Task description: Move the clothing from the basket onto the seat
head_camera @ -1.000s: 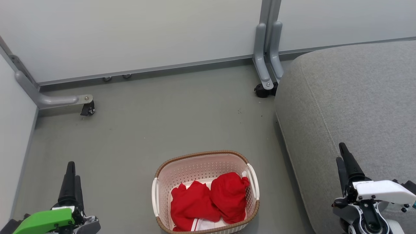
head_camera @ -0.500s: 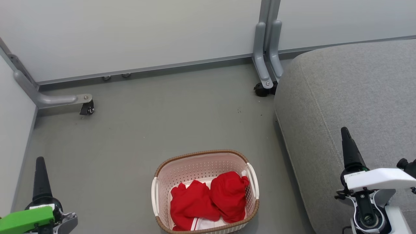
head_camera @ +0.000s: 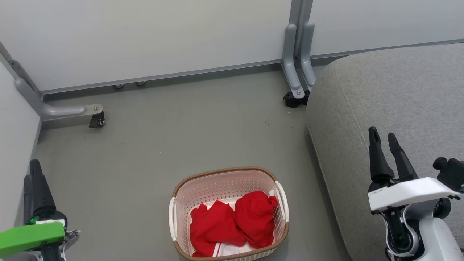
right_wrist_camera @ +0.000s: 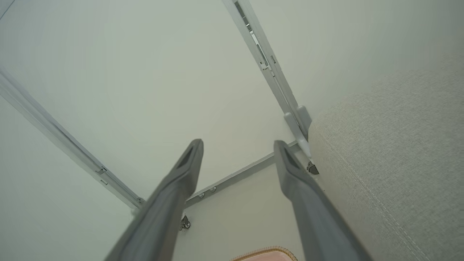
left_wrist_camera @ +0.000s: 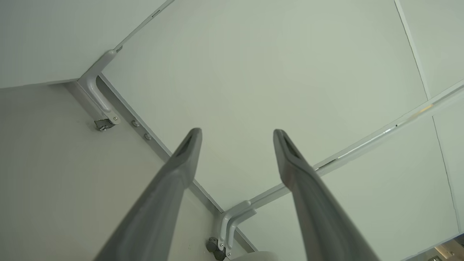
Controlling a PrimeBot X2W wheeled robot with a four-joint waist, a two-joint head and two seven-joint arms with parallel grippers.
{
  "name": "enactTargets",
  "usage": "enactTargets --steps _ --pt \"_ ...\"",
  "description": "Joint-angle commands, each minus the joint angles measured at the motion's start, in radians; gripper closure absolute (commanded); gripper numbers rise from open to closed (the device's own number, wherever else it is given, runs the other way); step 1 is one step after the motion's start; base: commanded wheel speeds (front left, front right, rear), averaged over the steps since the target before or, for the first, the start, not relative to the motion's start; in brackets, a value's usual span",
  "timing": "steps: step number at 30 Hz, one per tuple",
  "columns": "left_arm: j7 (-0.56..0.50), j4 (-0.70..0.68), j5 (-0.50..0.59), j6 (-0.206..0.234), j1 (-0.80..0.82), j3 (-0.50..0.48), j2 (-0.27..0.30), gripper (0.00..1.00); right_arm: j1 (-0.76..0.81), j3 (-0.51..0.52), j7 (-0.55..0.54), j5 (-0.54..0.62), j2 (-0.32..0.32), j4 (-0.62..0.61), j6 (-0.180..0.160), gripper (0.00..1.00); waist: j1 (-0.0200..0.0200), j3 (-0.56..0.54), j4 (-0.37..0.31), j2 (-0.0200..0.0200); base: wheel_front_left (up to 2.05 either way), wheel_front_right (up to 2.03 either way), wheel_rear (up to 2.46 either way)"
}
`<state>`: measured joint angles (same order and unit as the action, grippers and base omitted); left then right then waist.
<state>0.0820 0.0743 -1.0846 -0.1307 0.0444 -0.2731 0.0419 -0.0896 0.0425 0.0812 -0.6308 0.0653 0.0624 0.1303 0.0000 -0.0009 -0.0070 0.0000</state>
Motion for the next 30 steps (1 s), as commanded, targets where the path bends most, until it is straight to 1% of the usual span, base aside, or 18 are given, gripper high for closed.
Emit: enactTargets --steps 1,5,9,11,14,18,22,25,30 --pt "0.010 -0.031 0.053 0.005 -0.004 0.007 0.007 0.00 -0.020 -0.008 0.012 0.051 0.009 -0.022 0.000 0.00 0.0000 0.000 -0.001 0.0000 0.00 0.00 0.00" --pt "0.023 -0.071 0.156 0.019 -0.017 0.051 0.007 0.00 -0.015 -0.017 0.025 0.121 0.014 -0.023 0.000 0.00 0.0000 0.000 -0.002 0.0000 0.00 0.00 0.00" --pt "0.035 -0.098 0.260 0.032 -0.039 0.129 0.007 0.00 -0.009 -0.022 0.035 0.188 0.014 -0.023 0.000 0.00 0.0000 0.000 -0.003 0.0000 0.00 0.00 0.00" --pt "0.040 -0.113 0.331 0.038 -0.048 0.170 0.008 0.00 -0.006 -0.023 0.042 0.220 0.013 -0.022 0.000 0.00 0.0000 -0.001 -0.004 0.0000 0.00 0.00 0.00" --pt "0.049 -0.115 0.410 0.065 -0.062 0.226 0.008 0.00 0.000 -0.036 0.050 0.260 0.011 -0.015 0.000 0.00 0.0000 -0.002 -0.006 0.0000 0.00 0.00 0.00" --pt "0.060 -0.102 0.517 0.087 -0.071 0.285 0.008 0.00 0.005 -0.050 0.061 0.315 0.015 -0.006 0.000 0.00 0.0000 -0.004 -0.008 0.0000 0.00 0.00 0.00" --pt "0.071 -0.082 0.572 0.113 -0.078 0.316 0.009 0.00 0.011 -0.052 0.072 0.364 0.011 -0.001 0.000 0.00 0.0000 -0.005 -0.010 0.0000 0.00 0.00 0.00" --pt "0.077 -0.069 0.605 0.121 -0.082 0.328 0.009 0.00 0.015 -0.050 0.078 0.394 0.007 0.003 0.000 0.00 0.0000 -0.006 -0.011 0.0000 0.00 0.00 0.00" --pt "0.090 -0.060 0.701 0.143 -0.086 0.360 0.013 0.00 0.023 -0.055 0.092 0.457 0.007 0.020 0.000 0.00 0.0000 -0.009 -0.013 0.0000 0.00 0.00 0.00"
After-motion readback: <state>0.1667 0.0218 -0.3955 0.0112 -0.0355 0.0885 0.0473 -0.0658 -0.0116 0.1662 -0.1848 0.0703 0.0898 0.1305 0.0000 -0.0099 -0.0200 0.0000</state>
